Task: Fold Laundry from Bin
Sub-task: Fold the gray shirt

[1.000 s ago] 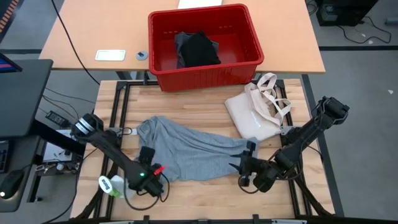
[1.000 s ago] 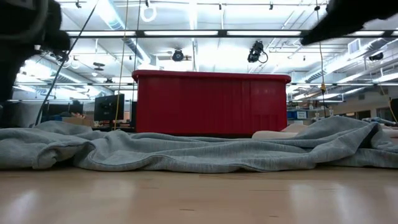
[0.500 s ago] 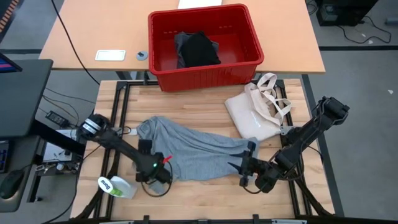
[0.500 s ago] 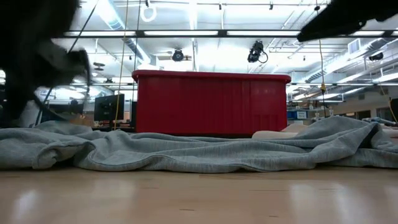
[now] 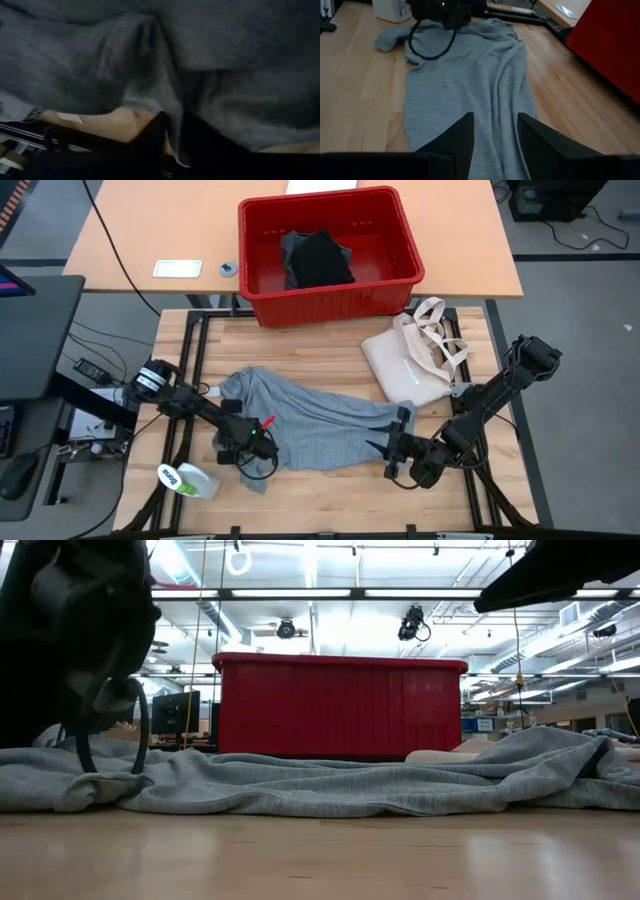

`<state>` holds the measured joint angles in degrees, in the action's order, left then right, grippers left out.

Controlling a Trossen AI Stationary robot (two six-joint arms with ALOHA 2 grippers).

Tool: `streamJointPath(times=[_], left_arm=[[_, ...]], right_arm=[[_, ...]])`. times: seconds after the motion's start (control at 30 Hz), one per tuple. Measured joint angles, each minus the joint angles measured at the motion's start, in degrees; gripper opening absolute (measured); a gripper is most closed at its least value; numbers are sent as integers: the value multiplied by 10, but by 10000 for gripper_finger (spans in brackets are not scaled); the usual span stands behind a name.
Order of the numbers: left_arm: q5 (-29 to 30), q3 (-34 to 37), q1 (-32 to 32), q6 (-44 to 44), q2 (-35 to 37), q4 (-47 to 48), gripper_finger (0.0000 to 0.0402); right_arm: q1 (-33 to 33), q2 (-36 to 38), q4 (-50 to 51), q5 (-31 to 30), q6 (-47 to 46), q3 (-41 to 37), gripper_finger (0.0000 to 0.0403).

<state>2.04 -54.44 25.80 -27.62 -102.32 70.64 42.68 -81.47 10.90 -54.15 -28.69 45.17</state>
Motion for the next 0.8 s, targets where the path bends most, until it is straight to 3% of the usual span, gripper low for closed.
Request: streamJointPath(times=[0.07, 0.33, 0.43, 0.6, 0.67, 0.8], left_arm=[[1, -17, 0, 0, 5, 12, 16], [22, -148, -4, 15, 116, 15, 5], [140, -181, -17, 10, 185, 4, 5], [445, -180, -40, -62, 298, 2, 6], [497, -170, -58, -79, 331, 7, 6], [543, -135, -123, -103, 373, 8, 6]], right_arm=[[0, 0, -4, 0, 3, 0, 158], [-1, 0, -11, 5, 4, 0, 158], [-1, 0, -13, 11, 4, 0, 158], [0, 0, -14, 20, 4, 0, 158], [-1, 0, -14, 20, 4, 0, 158], [-1, 0, -18, 21, 6, 0, 158]])
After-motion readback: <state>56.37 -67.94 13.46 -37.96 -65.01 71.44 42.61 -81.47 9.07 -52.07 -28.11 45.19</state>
